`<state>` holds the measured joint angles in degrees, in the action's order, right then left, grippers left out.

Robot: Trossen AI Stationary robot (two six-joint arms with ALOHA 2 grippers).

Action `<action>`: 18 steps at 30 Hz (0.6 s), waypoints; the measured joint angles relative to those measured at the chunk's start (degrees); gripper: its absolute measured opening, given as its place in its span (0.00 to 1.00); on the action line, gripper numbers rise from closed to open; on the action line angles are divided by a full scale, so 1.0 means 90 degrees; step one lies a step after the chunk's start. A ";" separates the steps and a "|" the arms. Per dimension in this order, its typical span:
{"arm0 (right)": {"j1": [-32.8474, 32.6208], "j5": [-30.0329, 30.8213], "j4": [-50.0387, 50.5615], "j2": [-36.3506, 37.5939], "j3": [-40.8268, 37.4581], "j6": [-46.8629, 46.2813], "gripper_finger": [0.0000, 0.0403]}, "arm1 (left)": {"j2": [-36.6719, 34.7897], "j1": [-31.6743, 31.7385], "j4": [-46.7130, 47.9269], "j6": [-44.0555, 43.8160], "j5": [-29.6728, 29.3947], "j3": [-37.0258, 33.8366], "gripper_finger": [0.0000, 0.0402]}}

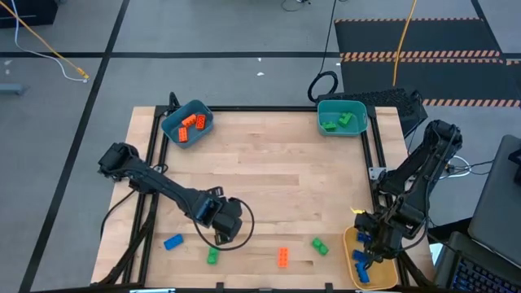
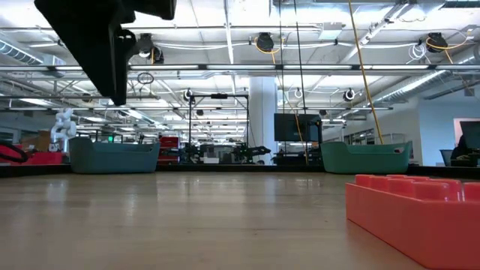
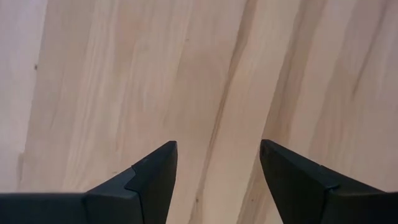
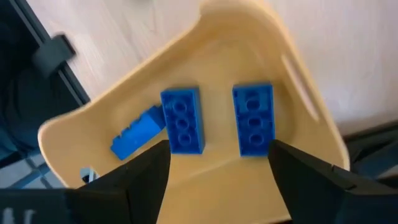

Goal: Sort & place blocks by color
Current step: Put the right green game piece into the light blue bin

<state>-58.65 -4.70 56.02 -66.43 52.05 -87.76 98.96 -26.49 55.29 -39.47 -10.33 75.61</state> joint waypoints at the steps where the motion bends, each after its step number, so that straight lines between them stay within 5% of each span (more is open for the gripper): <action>1: 0.0044 0.0079 -0.0009 0.0000 0.0000 0.0046 0.65 | 0.0000 -0.0007 -0.0069 0.0054 0.0001 -0.0002 0.58; 18: 0.1633 0.0674 -0.1442 -0.0124 0.0000 0.2319 0.65 | 0.0000 0.0452 -0.1299 0.1258 0.0481 -0.0001 0.58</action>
<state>-43.95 1.37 43.05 -67.55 52.05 -66.89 98.96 -22.42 43.59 -28.15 -6.00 75.61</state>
